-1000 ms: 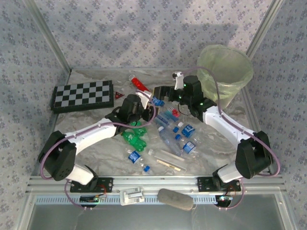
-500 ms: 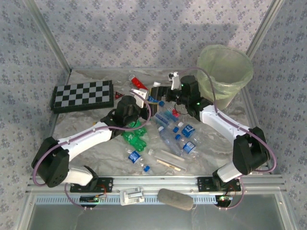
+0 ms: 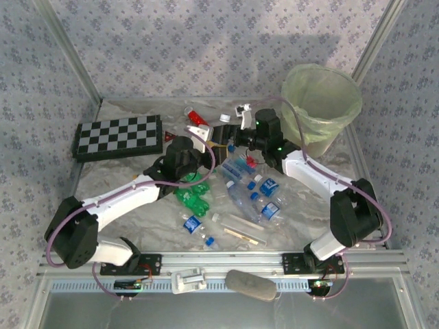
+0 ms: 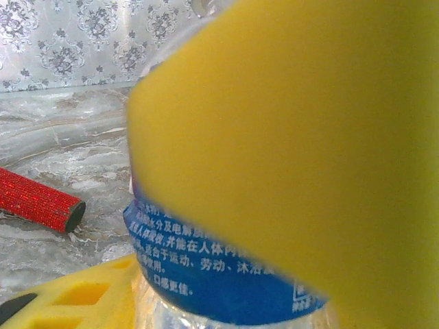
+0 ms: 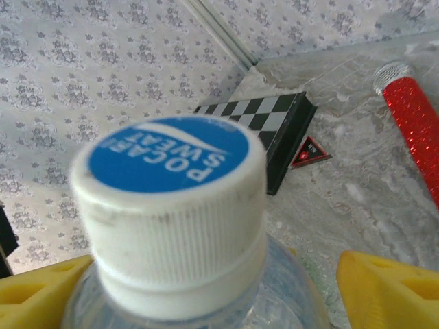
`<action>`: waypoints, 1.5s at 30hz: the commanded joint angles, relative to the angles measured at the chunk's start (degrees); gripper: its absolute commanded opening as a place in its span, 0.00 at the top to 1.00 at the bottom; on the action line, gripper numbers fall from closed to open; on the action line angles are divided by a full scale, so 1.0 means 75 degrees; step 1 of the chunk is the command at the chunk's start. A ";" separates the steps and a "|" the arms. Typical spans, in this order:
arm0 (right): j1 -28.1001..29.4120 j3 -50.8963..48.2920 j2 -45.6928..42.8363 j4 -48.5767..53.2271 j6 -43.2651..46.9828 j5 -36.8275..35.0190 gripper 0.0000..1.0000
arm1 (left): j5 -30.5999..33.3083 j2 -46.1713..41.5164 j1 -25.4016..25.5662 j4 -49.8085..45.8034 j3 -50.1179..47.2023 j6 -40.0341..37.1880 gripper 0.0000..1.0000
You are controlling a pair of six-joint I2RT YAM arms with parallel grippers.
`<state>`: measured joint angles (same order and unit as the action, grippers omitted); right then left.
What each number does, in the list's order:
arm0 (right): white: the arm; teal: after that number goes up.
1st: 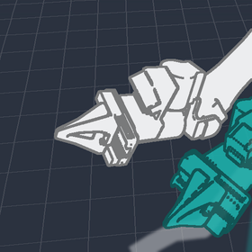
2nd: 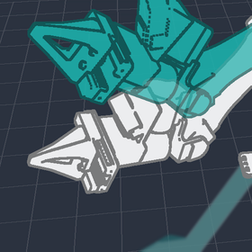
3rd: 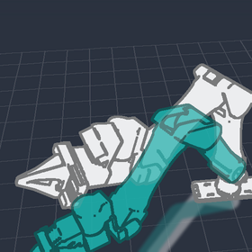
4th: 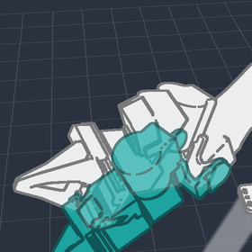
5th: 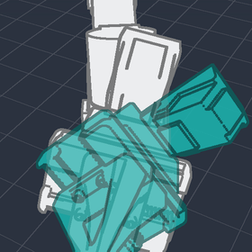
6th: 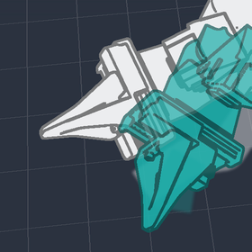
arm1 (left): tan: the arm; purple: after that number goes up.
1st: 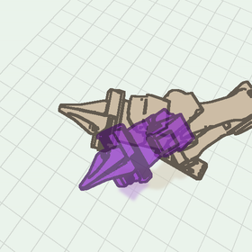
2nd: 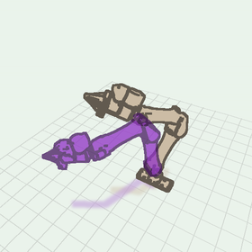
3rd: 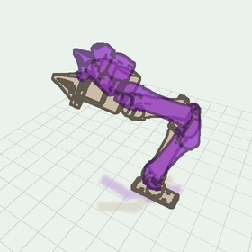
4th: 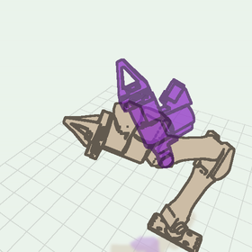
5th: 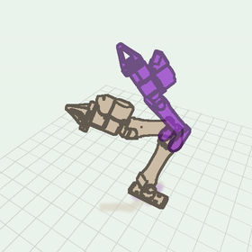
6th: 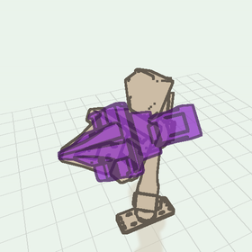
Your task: Put the plastic bottles in the bin
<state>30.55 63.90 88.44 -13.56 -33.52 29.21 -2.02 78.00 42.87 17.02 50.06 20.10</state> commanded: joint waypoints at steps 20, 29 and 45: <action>-0.0186 0.0527 -0.0056 0.1279 0.0932 -0.0456 0.53 | 0.0006 -0.0700 0.0061 0.0321 -0.0091 0.0153 0.18; -0.0823 0.1721 -0.0280 0.2829 0.2084 -0.1337 0.53 | 0.2784 -0.1369 -0.0025 -0.0564 -0.0557 0.0826 0.08; -0.2327 0.5557 -0.0116 0.5419 0.4651 -0.3551 0.51 | 0.3330 -0.1566 -0.1568 -0.2131 -0.1756 0.3417 0.00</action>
<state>15.14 101.93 87.77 22.33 -3.09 8.34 22.35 67.20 31.33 1.63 36.27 44.51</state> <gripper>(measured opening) 0.522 0.998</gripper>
